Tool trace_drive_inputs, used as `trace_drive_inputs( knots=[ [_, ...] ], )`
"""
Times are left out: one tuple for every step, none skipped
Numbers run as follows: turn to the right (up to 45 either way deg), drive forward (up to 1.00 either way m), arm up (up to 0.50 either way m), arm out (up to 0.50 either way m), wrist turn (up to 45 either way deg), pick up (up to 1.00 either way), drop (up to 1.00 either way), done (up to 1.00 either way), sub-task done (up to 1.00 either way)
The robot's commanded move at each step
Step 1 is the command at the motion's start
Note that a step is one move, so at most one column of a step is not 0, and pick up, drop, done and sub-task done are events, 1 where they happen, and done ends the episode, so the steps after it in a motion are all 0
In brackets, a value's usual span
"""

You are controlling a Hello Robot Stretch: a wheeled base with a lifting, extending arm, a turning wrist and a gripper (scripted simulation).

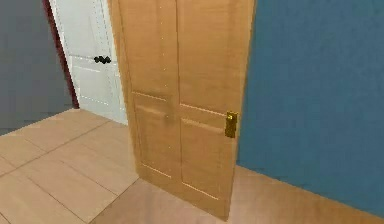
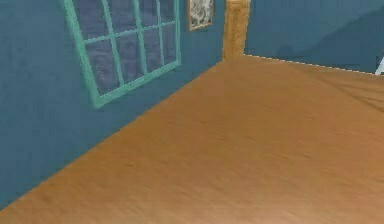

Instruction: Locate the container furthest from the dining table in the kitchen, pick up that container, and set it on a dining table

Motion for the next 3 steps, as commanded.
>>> trace_drive_inputs(
  knots=[
    [-45.0,0.0,0.0,0.0,0.0,0.0,0.0,0.0,0.0],
    [-21.0,0.0,0.0,0.0,0.0,0.0,0.0,0.0,0.0],
    [0.0,1.0,0.0,0.0,0.0,0.0,0.0,0.0,0.0]
  ],
)
